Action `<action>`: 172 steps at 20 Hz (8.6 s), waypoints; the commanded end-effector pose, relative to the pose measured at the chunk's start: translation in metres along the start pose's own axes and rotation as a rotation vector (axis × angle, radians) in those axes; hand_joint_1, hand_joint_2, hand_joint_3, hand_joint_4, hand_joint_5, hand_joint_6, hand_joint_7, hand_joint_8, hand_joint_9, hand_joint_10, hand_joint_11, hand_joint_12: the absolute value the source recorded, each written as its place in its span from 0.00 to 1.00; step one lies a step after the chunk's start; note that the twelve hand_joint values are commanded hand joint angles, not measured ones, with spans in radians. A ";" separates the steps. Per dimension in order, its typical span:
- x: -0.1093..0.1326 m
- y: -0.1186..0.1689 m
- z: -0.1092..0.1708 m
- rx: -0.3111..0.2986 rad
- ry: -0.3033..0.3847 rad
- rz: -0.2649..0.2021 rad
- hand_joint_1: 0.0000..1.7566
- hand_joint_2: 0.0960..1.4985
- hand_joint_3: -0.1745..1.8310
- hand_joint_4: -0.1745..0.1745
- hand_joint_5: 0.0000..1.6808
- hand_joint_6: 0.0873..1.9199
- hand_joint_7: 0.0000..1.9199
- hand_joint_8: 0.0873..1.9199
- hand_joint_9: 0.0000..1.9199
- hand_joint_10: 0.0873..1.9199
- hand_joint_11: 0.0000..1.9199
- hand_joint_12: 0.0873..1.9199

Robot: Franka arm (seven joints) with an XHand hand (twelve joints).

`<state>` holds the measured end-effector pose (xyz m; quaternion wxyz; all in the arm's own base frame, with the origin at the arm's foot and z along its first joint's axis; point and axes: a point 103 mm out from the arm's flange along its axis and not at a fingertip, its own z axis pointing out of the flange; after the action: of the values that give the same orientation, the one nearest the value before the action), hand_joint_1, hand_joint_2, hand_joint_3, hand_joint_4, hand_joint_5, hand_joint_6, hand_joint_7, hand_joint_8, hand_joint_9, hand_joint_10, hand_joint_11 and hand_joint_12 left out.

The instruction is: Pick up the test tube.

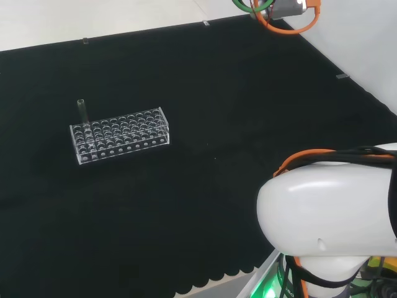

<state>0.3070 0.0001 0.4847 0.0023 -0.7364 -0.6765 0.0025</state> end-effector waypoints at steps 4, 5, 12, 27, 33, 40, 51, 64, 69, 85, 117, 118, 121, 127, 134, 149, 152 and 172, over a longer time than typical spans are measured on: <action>-0.058 -0.085 -0.049 -0.079 -0.075 0.125 0.42 0.44 0.35 0.22 0.13 0.17 0.09 0.46 0.11 0.51 0.00 0.80; -0.058 -0.084 -0.049 -0.078 -0.073 0.123 0.42 0.44 0.35 0.22 0.13 0.16 0.09 0.46 0.10 0.51 0.00 0.80; -0.046 -0.062 -0.044 -0.062 -0.061 0.047 0.42 0.45 0.35 0.22 0.13 0.15 0.09 0.46 0.10 0.51 0.00 0.80; 0.001 0.022 -0.023 0.014 -0.040 -0.143 0.44 0.44 0.35 0.24 0.14 0.13 0.09 0.46 0.11 0.51 0.00 0.80; 0.011 0.051 -0.011 0.026 0.009 -0.170 0.45 0.43 0.35 0.25 0.14 0.13 0.10 0.46 0.12 0.51 0.00 0.81; 0.023 0.088 0.018 0.089 0.073 -0.224 0.49 0.41 0.37 0.25 0.18 0.12 0.15 0.45 0.17 0.49 0.01 0.83; 0.068 0.127 0.068 0.218 0.071 -0.341 0.52 0.39 0.39 0.26 0.19 0.13 0.18 0.44 0.19 0.48 0.03 0.82; 0.139 0.169 0.128 0.334 0.063 -0.441 0.53 0.39 0.40 0.26 0.19 0.14 0.19 0.43 0.20 0.48 0.03 0.82; 0.168 0.179 0.151 0.366 0.066 -0.485 0.53 0.39 0.40 0.26 0.19 0.14 0.19 0.43 0.20 0.48 0.03 0.82; 0.239 0.190 0.246 0.500 0.018 -0.571 0.54 0.39 0.41 0.25 0.19 0.15 0.21 0.43 0.23 0.48 0.05 0.82; 0.243 0.232 0.296 0.470 -0.077 -0.518 0.61 0.36 0.46 0.07 0.28 0.40 0.41 0.41 0.36 0.42 0.17 0.76; 0.242 0.232 0.295 0.466 -0.066 -0.509 0.61 0.36 0.46 0.04 0.30 0.42 0.44 0.40 0.38 0.41 0.19 0.76; 0.245 0.230 0.293 0.465 -0.047 -0.498 0.63 0.34 0.48 0.00 0.35 0.44 0.50 0.39 0.44 0.39 0.23 0.74; 0.256 0.232 0.294 0.472 -0.036 -0.501 0.63 0.33 0.48 0.00 0.37 0.45 0.52 0.38 0.47 0.38 0.25 0.73; 0.269 0.233 0.293 0.464 -0.026 -0.519 0.64 0.32 0.48 0.00 0.36 0.45 0.52 0.38 0.47 0.38 0.26 0.73; 0.277 0.230 0.297 0.439 -0.045 -0.513 0.74 0.55 0.24 0.00 0.66 0.38 0.62 0.36 0.59 0.31 0.32 0.69; 0.279 0.231 0.297 0.441 -0.044 -0.505 0.74 0.58 0.21 0.00 0.68 0.36 0.63 0.35 0.61 0.31 0.33 0.68; 0.290 0.236 0.291 0.354 -0.079 -0.496 0.82 0.29 0.52 0.00 0.77 0.32 0.73 0.37 0.69 0.25 0.51 0.60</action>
<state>0.5643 0.2687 0.1920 0.1085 -0.5395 -0.8221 0.1461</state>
